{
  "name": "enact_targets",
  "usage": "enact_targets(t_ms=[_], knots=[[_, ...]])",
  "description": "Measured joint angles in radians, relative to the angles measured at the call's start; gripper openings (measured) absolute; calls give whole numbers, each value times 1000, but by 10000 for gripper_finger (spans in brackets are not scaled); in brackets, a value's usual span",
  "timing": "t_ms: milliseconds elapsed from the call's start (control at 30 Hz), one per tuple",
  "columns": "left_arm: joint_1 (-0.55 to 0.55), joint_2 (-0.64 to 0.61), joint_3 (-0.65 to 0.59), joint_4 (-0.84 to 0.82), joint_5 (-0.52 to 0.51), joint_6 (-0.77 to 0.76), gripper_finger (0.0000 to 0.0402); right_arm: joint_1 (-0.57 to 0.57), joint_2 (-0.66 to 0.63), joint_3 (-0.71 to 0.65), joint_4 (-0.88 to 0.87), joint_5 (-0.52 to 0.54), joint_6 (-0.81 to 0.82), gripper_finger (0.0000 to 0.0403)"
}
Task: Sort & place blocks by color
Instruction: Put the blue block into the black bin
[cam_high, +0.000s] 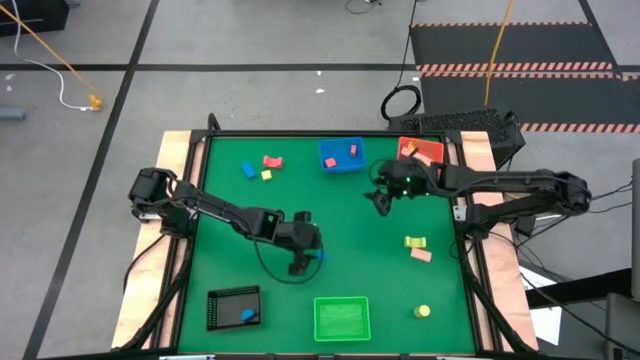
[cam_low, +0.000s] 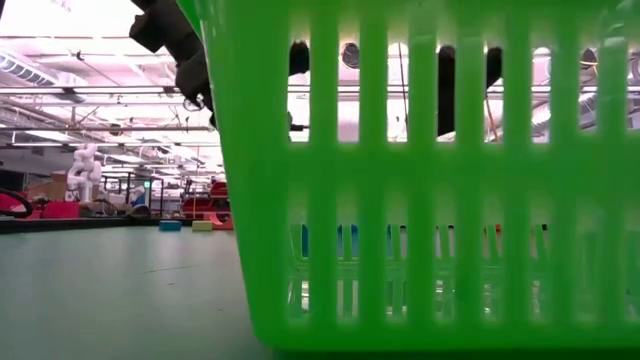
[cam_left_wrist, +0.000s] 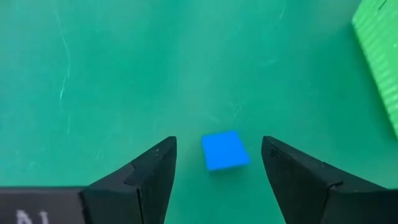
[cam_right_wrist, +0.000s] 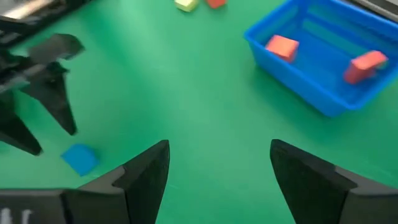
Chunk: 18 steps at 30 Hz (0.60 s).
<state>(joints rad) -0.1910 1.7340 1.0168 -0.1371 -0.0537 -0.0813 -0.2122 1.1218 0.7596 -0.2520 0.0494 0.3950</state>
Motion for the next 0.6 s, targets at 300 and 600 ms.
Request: enact_targets(t_ms=[300, 600], knots=[[-15, 42, 0, 47, -15, -72, 237, 97, 0, -92, 125, 1, 66, 267], [-39, 142, -2, 111, -57, -136, 237, 162, 0, -159, 246, 1, 91, 267]])
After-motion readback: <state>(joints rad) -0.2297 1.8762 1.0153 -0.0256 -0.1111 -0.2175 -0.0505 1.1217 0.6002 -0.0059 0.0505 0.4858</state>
